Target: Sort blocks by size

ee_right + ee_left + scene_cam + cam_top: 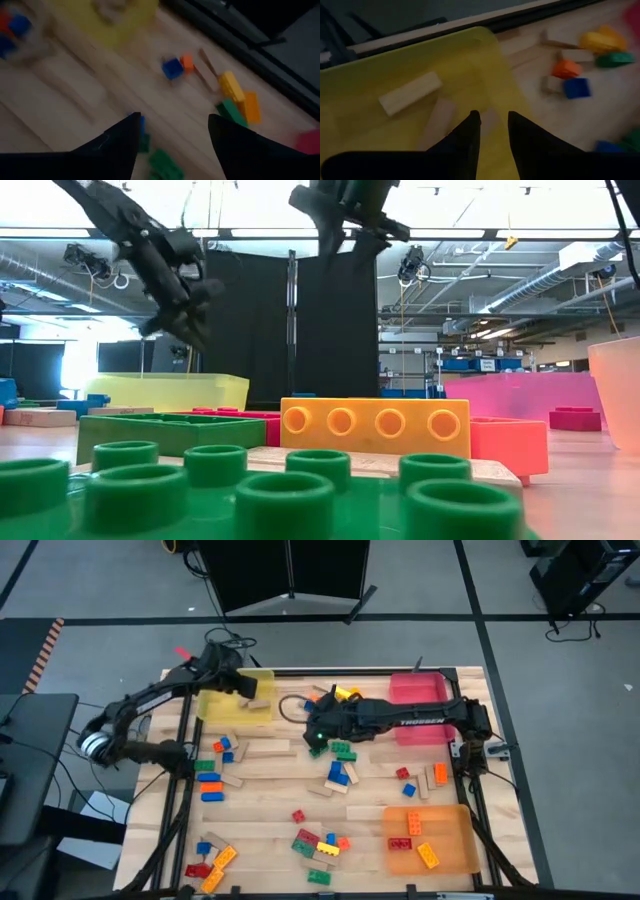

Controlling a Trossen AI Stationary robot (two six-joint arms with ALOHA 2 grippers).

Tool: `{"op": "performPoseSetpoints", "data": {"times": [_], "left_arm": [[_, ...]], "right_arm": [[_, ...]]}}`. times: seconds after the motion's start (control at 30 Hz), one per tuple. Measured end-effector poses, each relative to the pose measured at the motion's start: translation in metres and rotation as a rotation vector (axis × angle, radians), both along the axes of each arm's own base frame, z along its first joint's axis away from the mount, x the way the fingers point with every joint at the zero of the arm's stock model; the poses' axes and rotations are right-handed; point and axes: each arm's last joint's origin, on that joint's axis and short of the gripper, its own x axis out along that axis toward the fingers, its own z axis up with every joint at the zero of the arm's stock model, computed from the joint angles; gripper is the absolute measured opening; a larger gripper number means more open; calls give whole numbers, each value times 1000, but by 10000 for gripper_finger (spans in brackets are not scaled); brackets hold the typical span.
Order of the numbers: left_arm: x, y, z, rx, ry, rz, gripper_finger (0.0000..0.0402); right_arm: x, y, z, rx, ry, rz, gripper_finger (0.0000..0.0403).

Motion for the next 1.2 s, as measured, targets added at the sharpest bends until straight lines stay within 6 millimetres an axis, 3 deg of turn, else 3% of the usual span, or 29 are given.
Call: {"op": "performPoseSetpoints", "data": {"times": [0.17, 0.3, 0.43, 0.6, 0.7, 0.83, 1.0, 1.2], "left_arm": [[-4, -45, 34, 114, -46, -79, 101], [-5, -89, 48, 140, -63, -123, 75], [-3, -126, 54, 121, -112, -170, 39], [4, -159, 55, 90, -158, -211, 7], [5, -170, 49, 50, -115, -225, 7], [0, -176, 37, -44, 15, -199, 18], [-7, -178, 25, -155, 167, -154, 20], [-2, -177, 23, -126, 190, -193, 20]], "right_arm": [[-13, 13, -25, 62, 126, 42, 227], [-34, 25, -38, 108, 160, 88, 217], [-70, 34, -33, 126, 59, 98, 209], [-120, 36, -32, 164, -149, 141, 203], [-141, 36, -32, 212, -287, 176, 203], [-154, 37, -41, 236, -419, 205, 203], [-156, 38, -46, 278, -499, 220, 202], [-156, 40, -47, 305, -482, 267, 201]]}}
